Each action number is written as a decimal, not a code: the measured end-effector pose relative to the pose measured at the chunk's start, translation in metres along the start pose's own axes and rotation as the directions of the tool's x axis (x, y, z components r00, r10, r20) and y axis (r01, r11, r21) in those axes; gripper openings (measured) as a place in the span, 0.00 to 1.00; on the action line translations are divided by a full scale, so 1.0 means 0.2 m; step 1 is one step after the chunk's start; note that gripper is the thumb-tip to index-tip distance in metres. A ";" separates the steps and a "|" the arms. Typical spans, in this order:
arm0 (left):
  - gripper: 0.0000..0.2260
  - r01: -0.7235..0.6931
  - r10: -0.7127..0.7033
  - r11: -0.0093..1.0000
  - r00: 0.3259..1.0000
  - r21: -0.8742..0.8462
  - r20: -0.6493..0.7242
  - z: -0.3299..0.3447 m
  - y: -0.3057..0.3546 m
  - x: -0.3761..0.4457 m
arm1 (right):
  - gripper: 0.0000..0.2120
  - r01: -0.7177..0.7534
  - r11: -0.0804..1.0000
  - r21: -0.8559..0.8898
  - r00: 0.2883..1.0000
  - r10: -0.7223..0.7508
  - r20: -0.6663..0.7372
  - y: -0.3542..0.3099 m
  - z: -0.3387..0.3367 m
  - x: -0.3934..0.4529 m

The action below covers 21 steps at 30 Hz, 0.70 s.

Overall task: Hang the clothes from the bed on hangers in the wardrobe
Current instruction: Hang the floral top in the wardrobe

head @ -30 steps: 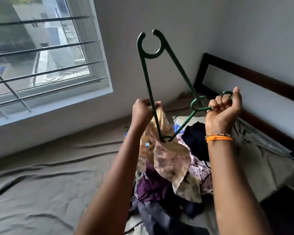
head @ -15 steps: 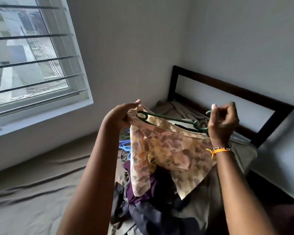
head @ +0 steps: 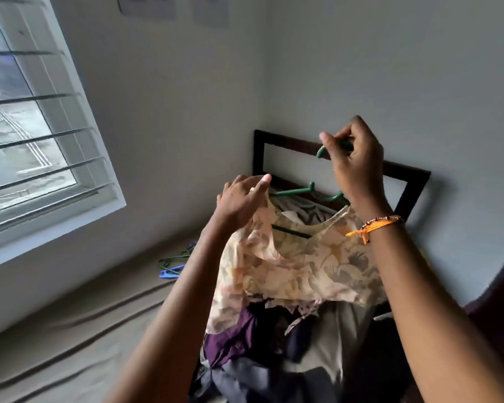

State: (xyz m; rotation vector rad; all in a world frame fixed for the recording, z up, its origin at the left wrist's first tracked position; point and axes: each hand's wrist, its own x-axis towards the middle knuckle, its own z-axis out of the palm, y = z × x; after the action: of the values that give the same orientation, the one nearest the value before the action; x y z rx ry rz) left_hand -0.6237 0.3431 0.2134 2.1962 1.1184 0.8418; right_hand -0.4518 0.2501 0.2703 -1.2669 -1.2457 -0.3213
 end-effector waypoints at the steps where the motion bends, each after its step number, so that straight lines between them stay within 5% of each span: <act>1: 0.25 -0.066 0.066 0.998 0.998 -0.015 0.008 0.00 0.01 -0.02 | 0.13 -0.013 1.000 -0.010 0.999 0.013 -0.047 -0.01 -0.06 0.02; 5: 0.16 -0.317 0.331 0.921 0.943 0.227 -0.025 0.06 0.07 -0.06 | 0.12 -0.134 0.989 0.056 0.986 0.139 -0.097 -0.01 -0.34 0.07; 9: 0.18 -0.493 0.502 0.861 0.863 0.123 -0.056 0.15 0.27 -0.12 | 0.13 -0.249 0.959 0.135 0.963 0.260 -0.070 -0.11 -0.59 0.03; 14: 0.12 -0.533 0.533 0.845 0.846 -0.049 -0.014 0.32 0.56 -0.27 | 0.14 -0.406 0.900 0.159 0.913 0.405 0.040 -0.25 -0.88 -0.07; 21: 0.24 -0.681 0.719 0.691 0.682 -0.243 0.131 0.63 1.01 -0.58 | 0.09 -0.397 0.917 0.047 0.872 0.393 -0.293 -0.47 -1.41 -0.39</act>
State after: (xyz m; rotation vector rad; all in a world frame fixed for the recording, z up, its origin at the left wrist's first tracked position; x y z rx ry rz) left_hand -0.4827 0.1200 0.2369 2.4961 0.0276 0.9155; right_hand -0.4075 -0.0509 0.3107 -1.3937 -0.7060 -0.2117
